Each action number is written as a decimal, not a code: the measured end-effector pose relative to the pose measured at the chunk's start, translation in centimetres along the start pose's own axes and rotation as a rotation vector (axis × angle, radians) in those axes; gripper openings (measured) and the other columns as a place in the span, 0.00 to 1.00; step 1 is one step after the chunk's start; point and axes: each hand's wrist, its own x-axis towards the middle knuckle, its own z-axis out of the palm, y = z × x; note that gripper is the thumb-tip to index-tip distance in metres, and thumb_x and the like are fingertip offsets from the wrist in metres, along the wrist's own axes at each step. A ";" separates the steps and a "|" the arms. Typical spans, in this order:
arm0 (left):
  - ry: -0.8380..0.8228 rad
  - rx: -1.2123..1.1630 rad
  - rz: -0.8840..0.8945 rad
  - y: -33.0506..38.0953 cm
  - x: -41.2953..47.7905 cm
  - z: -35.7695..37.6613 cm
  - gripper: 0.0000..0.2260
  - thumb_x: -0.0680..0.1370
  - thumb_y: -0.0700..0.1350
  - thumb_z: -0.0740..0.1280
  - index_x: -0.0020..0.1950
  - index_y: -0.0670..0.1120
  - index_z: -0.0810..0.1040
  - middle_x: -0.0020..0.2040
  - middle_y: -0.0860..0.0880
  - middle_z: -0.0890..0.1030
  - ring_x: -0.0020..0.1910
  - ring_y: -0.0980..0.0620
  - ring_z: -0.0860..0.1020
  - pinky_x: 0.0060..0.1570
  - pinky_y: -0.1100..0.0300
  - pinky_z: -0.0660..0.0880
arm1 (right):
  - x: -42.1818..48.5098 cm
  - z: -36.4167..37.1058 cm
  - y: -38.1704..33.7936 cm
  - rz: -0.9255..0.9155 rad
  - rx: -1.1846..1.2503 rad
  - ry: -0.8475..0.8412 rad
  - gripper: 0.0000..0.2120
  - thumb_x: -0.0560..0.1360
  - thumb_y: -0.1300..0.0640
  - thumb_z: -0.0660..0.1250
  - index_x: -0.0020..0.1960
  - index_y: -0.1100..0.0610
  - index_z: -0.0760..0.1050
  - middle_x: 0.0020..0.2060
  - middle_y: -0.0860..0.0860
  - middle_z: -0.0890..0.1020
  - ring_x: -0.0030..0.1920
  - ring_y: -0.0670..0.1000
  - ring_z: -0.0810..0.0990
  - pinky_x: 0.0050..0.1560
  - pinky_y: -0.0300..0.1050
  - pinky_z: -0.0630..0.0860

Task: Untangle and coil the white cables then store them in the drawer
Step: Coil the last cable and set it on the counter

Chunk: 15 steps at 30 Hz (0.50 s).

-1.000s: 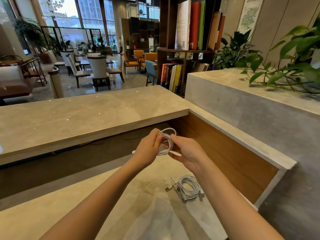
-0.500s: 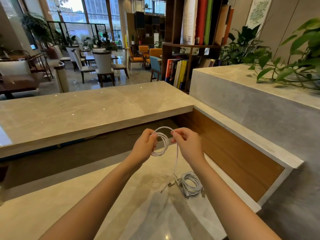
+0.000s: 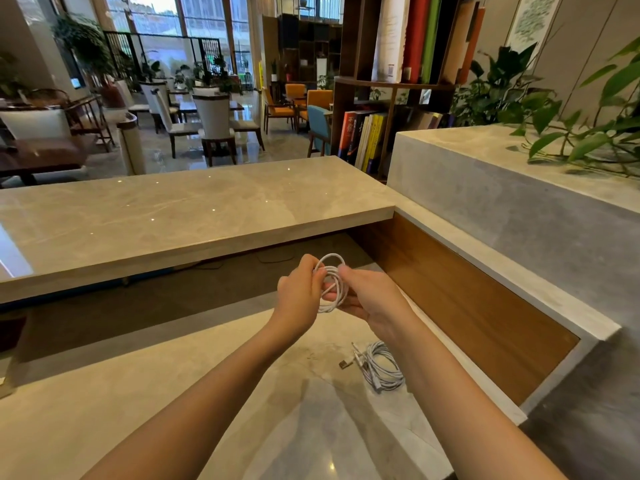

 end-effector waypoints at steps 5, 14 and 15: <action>-0.049 0.006 0.003 -0.9 0.4 0.1 0.08 0.81 0.49 0.54 0.46 0.50 0.69 0.42 0.48 0.77 0.44 0.46 0.75 0.48 0.47 0.74 | -0.4 0.2 0.5 0.067 0.101 -0.038 0.05 0.74 0.59 0.67 0.45 0.59 0.80 0.41 0.57 0.83 0.48 0.54 0.80 0.52 0.51 0.75; 0.056 -0.005 0.121 -0.2 0.8 -0.1 0.09 0.81 0.47 0.55 0.47 0.44 0.71 0.41 0.46 0.78 0.39 0.46 0.76 0.41 0.45 0.74 | 0.2 -0.6 -0.2 0.041 0.249 -0.218 0.07 0.76 0.59 0.65 0.46 0.59 0.81 0.36 0.52 0.83 0.45 0.51 0.79 0.56 0.49 0.73; 0.065 -0.021 0.126 0.2 0.7 -0.1 0.09 0.81 0.47 0.55 0.47 0.44 0.71 0.41 0.46 0.78 0.38 0.47 0.76 0.39 0.48 0.74 | 0.2 -0.8 -0.3 -0.026 0.117 -0.184 0.07 0.77 0.58 0.64 0.48 0.59 0.81 0.39 0.52 0.83 0.46 0.50 0.78 0.53 0.47 0.74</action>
